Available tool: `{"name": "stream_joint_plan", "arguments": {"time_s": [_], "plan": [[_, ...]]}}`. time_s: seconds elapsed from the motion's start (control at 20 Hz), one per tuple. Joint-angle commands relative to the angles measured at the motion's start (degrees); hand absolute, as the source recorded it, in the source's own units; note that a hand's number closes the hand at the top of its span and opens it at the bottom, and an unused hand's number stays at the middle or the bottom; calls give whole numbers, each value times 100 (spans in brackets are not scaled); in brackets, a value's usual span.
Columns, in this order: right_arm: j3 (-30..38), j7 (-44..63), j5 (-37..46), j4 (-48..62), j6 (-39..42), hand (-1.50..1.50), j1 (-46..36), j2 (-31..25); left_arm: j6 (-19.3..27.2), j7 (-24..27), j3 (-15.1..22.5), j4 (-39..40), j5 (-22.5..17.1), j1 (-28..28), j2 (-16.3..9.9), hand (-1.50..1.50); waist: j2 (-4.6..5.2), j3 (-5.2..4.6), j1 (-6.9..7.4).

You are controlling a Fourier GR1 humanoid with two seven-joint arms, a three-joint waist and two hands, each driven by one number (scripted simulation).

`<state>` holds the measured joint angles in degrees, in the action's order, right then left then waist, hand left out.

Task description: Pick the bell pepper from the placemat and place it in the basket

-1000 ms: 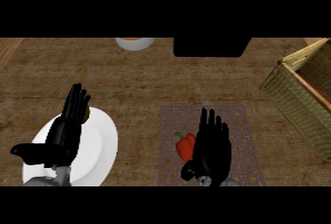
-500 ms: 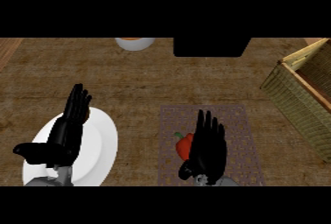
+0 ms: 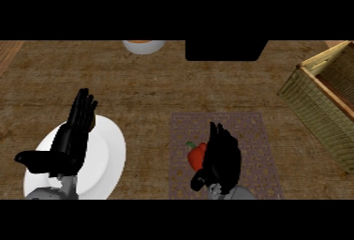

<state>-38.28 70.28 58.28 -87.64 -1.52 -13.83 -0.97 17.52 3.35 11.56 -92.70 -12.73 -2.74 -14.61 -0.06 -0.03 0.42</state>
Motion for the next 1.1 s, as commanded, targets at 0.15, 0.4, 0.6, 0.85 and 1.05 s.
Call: {"name": "stream_joint_plan", "arguments": {"time_s": [0.15, 0.4, 0.6, 0.85, 1.05], "plan": [[-115, 696, -85, 377, 421, 150, -18, 92, -30, -164, -128, -238, 4, 34, 0, 0, 1, 1, -17], [-339, 916, -334, 646, 151, 150, -527, 91, -114, -168, -201, -257, 15, 93, 2, 0, 7, 1, 10], [-557, 1040, -460, 1002, 148, 150, -980, 91, -68, 9, -22, -74, 216, 164, 177, 0, 15, 0, 56], [568, 404, -125, 1173, 275, 150, -1081, 81, -15, -265, -66, -297, 239, 143, 143, 0, 17, 1, 12], [2165, 402, -287, 1994, 1, 150, -1913, -250, -119, -276, -158, -322, 118, -59, 95, 0, 130, 4, 125]]}}
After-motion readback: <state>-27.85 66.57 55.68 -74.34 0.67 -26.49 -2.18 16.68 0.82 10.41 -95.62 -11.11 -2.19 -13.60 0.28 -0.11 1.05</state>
